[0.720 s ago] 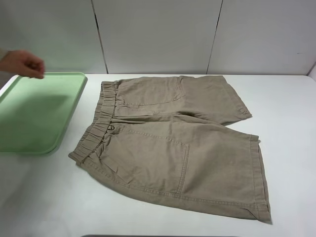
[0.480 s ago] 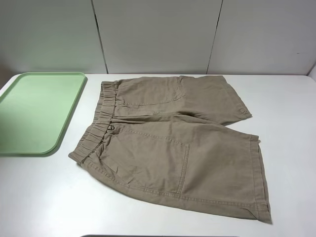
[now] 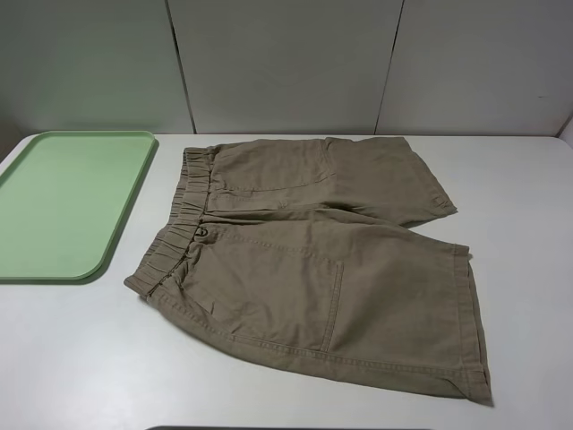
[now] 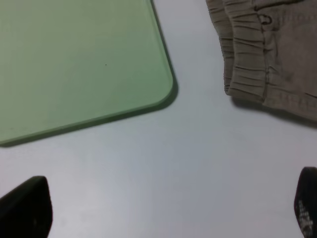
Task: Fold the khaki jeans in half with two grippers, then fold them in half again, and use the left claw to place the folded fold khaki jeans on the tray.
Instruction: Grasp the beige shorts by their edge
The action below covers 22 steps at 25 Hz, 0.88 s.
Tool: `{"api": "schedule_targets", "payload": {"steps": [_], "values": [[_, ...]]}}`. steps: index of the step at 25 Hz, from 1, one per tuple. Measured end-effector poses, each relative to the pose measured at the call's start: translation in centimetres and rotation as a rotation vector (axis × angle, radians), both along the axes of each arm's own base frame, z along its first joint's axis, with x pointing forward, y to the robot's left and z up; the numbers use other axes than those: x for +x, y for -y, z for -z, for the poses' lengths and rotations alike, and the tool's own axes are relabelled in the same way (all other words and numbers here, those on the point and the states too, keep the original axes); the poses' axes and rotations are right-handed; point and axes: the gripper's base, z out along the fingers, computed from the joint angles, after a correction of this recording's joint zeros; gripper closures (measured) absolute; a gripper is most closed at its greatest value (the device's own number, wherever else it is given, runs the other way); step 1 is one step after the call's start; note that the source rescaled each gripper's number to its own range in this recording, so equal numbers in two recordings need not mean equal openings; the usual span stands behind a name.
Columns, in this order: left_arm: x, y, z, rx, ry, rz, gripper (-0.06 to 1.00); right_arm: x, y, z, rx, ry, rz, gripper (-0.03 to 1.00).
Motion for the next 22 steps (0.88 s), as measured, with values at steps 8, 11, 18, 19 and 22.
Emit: {"api": "schedule_targets", "payload": {"steps": [8, 11, 18, 19, 22], "values": [[0.00, 0.00, 0.00, 0.000, 0.000, 0.000, -0.04, 0.00, 0.00, 0.00, 0.000, 0.000, 0.000, 0.04], [0.00, 0.00, 0.00, 0.000, 0.000, 0.000, -0.04, 0.00, 0.00, 0.00, 0.000, 0.000, 0.000, 0.04], [0.00, 0.00, 0.00, 0.000, 0.000, 0.000, -0.04, 0.00, 0.00, 0.00, 0.000, 0.000, 0.000, 0.04], [0.00, 0.00, 0.00, 0.000, 0.000, 0.000, -0.04, 0.00, 0.00, 0.00, 0.000, 0.000, 0.000, 0.04], [0.00, 0.00, 0.00, 0.000, 0.000, 0.000, -0.04, 0.00, 0.00, 0.00, 0.000, 0.000, 0.000, 0.04]]}}
